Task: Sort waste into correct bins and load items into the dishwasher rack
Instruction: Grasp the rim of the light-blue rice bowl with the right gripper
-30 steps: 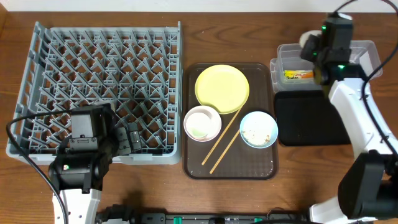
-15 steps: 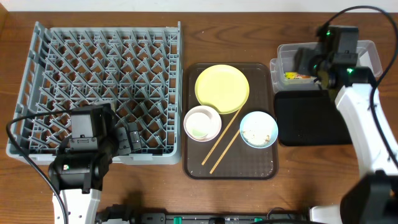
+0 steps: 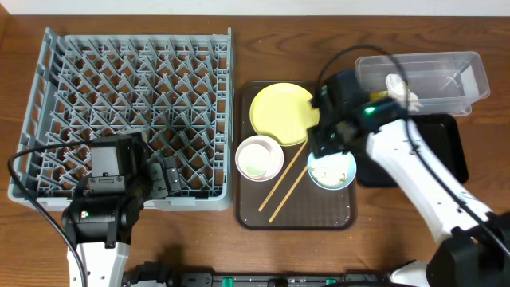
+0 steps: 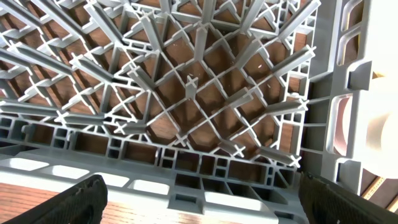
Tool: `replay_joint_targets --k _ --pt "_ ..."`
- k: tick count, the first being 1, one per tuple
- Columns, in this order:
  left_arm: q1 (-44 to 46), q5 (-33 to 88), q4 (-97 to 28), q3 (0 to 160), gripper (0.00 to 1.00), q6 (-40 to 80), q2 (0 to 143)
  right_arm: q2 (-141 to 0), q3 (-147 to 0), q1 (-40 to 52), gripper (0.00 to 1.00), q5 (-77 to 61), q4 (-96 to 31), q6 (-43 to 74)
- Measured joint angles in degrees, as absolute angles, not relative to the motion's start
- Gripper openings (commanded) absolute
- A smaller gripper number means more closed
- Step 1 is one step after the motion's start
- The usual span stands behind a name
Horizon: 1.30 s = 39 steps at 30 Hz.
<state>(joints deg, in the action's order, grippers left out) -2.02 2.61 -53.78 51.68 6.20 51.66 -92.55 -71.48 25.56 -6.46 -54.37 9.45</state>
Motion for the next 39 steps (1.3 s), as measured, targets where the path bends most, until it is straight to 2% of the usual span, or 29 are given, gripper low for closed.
replay_joint_targets --k 3,7,11,13,15,29,39 --pt "-2.0 2.6 -53.8 51.7 1.00 6.2 51.7 -92.7 -67.5 27.7 0.54 -5.8 -51.9 11.7" --pt "-2.0 2.6 -53.8 51.7 1.00 6.2 51.7 -92.7 -62.5 29.3 0.45 -5.2 -46.4 14.3" --pt "-2.0 2.6 -53.8 51.7 1.00 6.2 51.7 -92.7 -58.1 31.0 0.40 -4.9 -40.1 17.1" --pt "-2.0 2.6 -53.8 51.7 1.00 6.2 51.7 -92.7 -56.0 31.8 0.33 -4.5 -37.2 18.3" --pt "-2.0 2.6 -53.8 51.7 1.00 6.2 51.7 -92.7 -54.3 31.9 0.31 -4.4 -35.0 19.3" --pt "-2.0 2.6 -53.8 51.7 1.00 6.2 51.7 -92.7 -51.2 33.1 0.01 2.0 -31.5 26.8" --pt "-2.0 2.6 -53.8 51.7 1.00 6.2 51.7 -91.4 -56.8 32.6 0.01 0.7 -37.2 25.4"
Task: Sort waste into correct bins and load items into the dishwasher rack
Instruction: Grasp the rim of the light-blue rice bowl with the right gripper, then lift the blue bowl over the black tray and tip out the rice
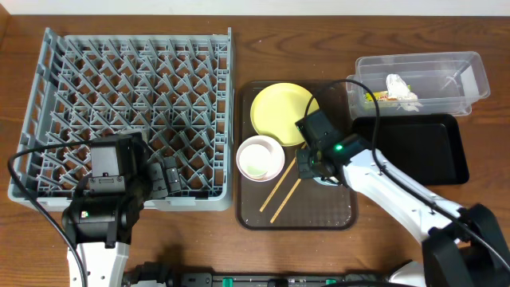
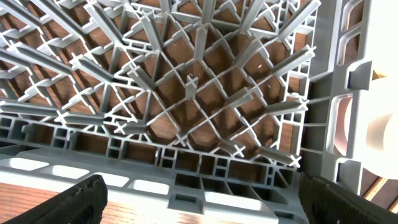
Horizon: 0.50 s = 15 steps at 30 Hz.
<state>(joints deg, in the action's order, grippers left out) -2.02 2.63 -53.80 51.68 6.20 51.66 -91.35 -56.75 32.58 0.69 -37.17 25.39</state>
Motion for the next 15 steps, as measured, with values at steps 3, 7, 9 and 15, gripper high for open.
replay_joint_targets --k 3,7,9,15 --pt "-2.0 2.6 -53.8 51.7 1.00 6.2 51.7 -89.1 -59.5 30.7 0.01 -2.7 -38.4 23.7" --pt "-2.0 2.6 -53.8 51.7 1.00 6.2 51.7 -85.1 -61.9 24.2 0.01 -9.3 -38.9 22.3" --pt "-2.0 2.6 -53.8 51.7 1.00 6.2 51.7 -83.7 -62.2 20.1 0.01 -13.0 -39.2 21.8" --pt "-2.0 2.6 -53.8 51.7 1.00 6.2 51.7 -83.5 -62.2 6.4 0.01 -25.5 -41.8 18.6"
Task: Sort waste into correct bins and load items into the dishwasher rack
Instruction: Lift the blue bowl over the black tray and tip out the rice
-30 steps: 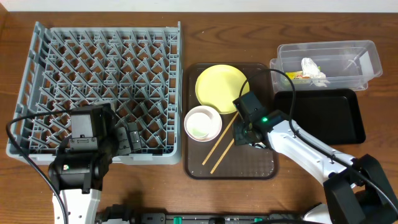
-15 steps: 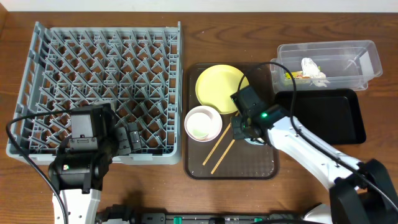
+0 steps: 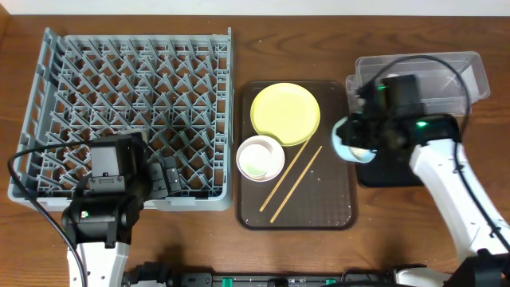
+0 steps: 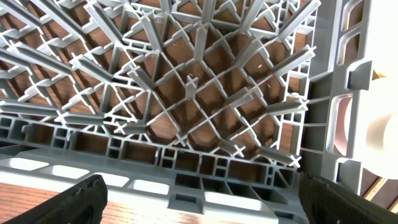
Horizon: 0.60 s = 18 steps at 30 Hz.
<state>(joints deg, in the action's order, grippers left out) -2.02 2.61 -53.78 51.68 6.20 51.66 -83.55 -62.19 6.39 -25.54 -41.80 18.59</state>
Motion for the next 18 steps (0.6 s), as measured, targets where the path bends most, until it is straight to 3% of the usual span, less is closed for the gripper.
replay_joint_targets --k 18 --pt "-2.0 2.6 -53.8 51.7 1.00 6.2 51.7 -92.8 -60.0 -23.7 0.01 -58.1 -44.7 3.9"
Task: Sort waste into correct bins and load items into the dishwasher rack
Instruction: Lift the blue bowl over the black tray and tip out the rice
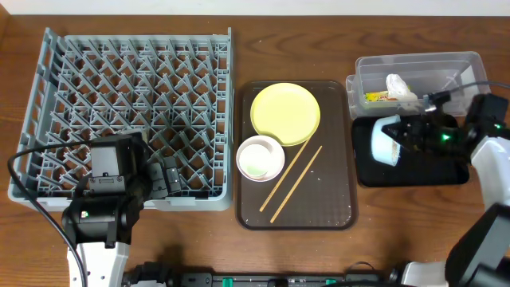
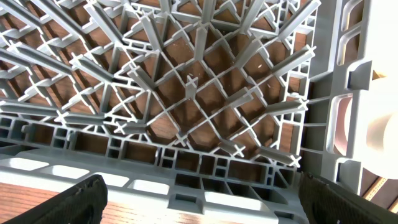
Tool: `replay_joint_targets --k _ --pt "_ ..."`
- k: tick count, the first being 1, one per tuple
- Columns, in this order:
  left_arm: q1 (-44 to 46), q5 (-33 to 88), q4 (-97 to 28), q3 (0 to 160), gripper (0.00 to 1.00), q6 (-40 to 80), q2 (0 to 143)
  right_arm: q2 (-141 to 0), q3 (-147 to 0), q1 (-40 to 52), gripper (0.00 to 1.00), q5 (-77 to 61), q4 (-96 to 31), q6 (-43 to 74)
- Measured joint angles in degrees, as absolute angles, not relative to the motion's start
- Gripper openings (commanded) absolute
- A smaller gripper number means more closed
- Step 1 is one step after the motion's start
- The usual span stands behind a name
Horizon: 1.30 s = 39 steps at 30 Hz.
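My right gripper is shut on a light blue bowl, which hangs tipped on its side over the black tray. On the brown tray lie a yellow plate, a white bowl and a pair of chopsticks. The grey dish rack on the left holds nothing. My left gripper is open over the rack's near wall, its fingertips wide apart.
A clear plastic bin with a wrapper and crumpled waste stands behind the black tray. The white bowl's rim shows past the rack's right wall in the left wrist view. The left arm's base sits at the table's front left.
My right gripper has moved right with the blue bowl, from the black tray's left edge to over its middle. The bowl is now tipped on its side. The left arm has not moved.
My right gripper was first over the blue bowl with scraps on the brown tray, then low at that bowl. Later the bowl was off the brown tray, held at the black tray's left edge. Now it hangs tipped over the black tray. The left gripper stayed open.
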<state>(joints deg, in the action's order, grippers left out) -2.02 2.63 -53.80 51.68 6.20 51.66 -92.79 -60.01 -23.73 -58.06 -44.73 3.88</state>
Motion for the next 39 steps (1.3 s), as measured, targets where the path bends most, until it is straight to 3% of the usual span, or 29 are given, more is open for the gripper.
replay_joint_targets --k 25,39 --pt "-2.0 2.6 -53.8 51.7 1.00 6.2 51.7 -114.0 -59.9 -40.0 0.01 -85.9 -36.9 0.6" --pt "-2.0 2.6 -53.8 51.7 1.00 6.2 51.7 -114.0 -59.9 -40.3 0.01 -86.8 -37.0 14.1"
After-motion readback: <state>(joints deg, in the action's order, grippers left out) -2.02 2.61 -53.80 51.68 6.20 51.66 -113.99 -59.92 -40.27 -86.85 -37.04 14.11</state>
